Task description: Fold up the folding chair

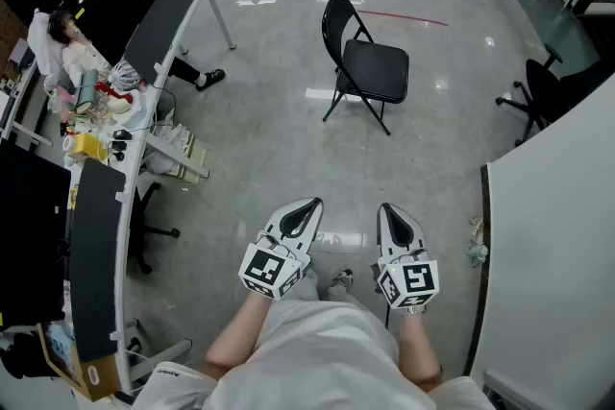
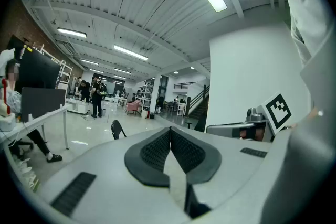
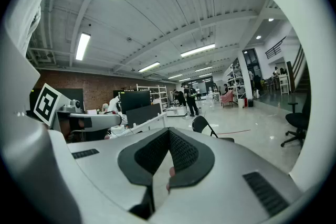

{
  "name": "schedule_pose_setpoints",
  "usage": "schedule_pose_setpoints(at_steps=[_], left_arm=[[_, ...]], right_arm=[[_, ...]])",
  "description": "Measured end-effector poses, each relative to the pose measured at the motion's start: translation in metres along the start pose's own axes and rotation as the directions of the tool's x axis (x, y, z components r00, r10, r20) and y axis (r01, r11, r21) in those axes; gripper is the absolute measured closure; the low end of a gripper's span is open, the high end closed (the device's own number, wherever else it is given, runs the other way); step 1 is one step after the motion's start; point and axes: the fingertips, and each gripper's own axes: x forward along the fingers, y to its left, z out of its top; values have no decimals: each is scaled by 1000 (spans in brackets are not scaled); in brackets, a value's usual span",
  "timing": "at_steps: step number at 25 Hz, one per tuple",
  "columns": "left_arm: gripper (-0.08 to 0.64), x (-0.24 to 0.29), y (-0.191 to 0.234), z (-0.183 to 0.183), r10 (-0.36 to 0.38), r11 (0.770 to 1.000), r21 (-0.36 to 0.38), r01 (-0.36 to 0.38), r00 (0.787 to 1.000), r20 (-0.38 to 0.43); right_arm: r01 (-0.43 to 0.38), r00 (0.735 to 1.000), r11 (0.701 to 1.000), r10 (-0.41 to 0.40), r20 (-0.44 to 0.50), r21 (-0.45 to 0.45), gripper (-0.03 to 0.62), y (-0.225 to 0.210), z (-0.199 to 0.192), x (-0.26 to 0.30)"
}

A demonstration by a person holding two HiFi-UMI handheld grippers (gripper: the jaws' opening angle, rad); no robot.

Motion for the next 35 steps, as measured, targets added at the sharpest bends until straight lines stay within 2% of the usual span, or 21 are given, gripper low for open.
schedule_pose_setpoints(at_steps=[5, 9, 23, 30, 35], left_arm=[[548, 5, -53, -17, -4, 1000, -2, 4, 1000, -4], [548, 1, -76, -20, -24, 1000, -4, 24, 999, -21], [548, 8, -72, -10, -57, 998, -35, 57, 998, 4], [548, 8, -66, -7, -2, 1000, -19, 3, 1000, 18], [548, 16, -56, -9, 36, 999, -31, -35, 999, 21]], right_arm=[[23, 1000, 1000, -23, -1, -14, 586, -32, -10, -39], [26, 1000, 1000, -26, 0, 3, 586, -33, -10, -61], [53, 998, 999, -53, 30, 1, 586, -30, 4, -65], [25, 998, 1000, -25, 51, 1, 586, -38, 7, -59], [36, 998, 999, -37, 46, 16, 586, -52, 8, -49]])
